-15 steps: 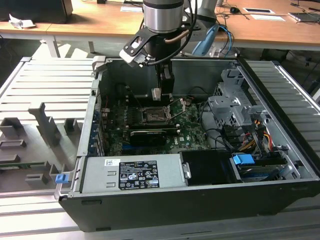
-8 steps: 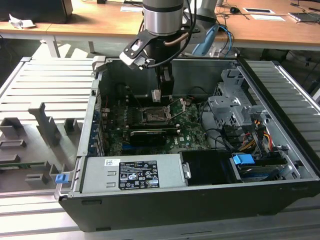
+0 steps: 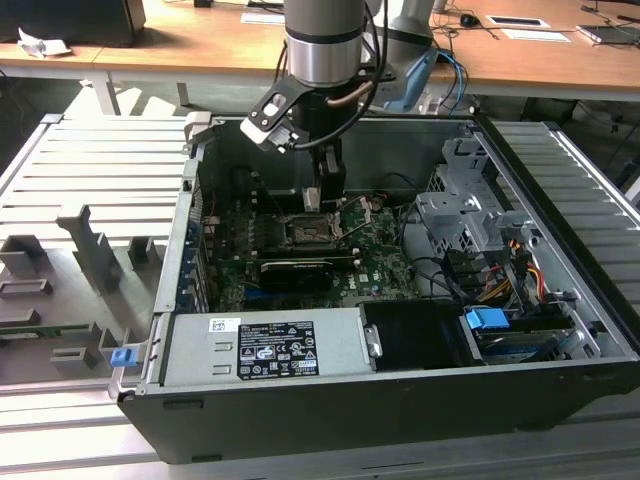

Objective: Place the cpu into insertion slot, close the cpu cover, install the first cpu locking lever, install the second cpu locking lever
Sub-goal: 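Place the cpu into insertion slot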

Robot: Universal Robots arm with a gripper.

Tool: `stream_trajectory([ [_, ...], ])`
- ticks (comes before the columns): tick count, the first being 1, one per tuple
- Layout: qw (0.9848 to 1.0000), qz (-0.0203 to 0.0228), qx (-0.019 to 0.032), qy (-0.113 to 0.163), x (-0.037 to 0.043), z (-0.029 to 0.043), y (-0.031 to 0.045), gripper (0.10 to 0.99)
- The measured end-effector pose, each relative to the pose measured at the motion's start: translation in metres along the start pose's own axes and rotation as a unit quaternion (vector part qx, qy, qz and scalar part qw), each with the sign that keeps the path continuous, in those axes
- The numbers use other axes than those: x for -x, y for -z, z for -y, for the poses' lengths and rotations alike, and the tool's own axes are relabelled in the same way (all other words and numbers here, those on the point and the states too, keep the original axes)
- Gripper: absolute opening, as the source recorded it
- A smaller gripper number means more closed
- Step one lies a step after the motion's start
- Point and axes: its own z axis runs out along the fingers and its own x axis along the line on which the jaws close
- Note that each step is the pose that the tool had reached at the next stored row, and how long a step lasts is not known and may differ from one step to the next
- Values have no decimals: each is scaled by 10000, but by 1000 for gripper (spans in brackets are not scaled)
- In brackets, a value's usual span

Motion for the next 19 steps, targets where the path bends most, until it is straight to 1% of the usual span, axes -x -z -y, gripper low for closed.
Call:
stream_trajectory([
  [6, 10000, 1, 0, 0, 2, 16, -118, 529],
  [9, 10000, 0, 0, -1, -1, 25, -197, 529],
  [13, 10000, 1, 1, -17, -79, 33, -297, 529],
  [14, 10000, 2, 1, -23, -85, 54, -335, 529],
  [15, 10000, 3, 0, -24, -88, 73, -358, 529],
  [19, 10000, 2, 0, -23, -135, 86, -421, 529],
])
